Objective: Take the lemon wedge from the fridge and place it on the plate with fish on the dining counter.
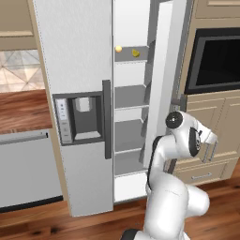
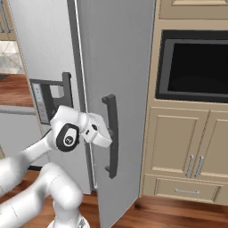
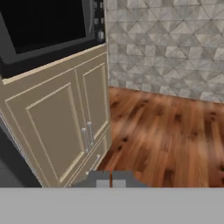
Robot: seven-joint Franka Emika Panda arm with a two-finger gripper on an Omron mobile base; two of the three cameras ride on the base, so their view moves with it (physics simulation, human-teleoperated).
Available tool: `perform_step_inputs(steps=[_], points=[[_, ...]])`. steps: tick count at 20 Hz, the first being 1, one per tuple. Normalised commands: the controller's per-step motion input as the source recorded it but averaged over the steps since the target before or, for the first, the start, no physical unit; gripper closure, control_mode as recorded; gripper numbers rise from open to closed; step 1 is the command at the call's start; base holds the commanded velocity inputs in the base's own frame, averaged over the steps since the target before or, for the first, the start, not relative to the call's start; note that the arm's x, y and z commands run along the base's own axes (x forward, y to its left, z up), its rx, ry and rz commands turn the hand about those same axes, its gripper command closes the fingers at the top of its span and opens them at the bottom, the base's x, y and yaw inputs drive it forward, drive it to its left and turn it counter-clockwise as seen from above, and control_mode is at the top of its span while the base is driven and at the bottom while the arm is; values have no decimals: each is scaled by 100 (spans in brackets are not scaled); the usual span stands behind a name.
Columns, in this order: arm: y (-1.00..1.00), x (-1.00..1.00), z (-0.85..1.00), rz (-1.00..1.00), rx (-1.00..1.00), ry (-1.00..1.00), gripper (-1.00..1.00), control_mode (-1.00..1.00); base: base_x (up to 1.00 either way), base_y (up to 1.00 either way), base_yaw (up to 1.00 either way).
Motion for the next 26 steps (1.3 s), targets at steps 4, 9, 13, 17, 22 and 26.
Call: perform_step_inputs(steps=[4, 9, 13, 17, 22, 26], points=[[84, -68, 28, -8, -12, -17, -100, -100, 0, 0, 0], [100, -24, 52, -10, -13, -30, -100, -100, 0, 0, 0], [100, 36, 68, -23, -18, -13, -100, -100, 0, 0, 0], [84, 94, 34, -44, -27, 0, -100, -100, 0, 0, 0], [-1, 90, 0, -17, -2, 2, -100, -100, 0, 0, 0], [-14, 87, 0, -3, 0, 8, -100, -100, 0, 0, 0]])
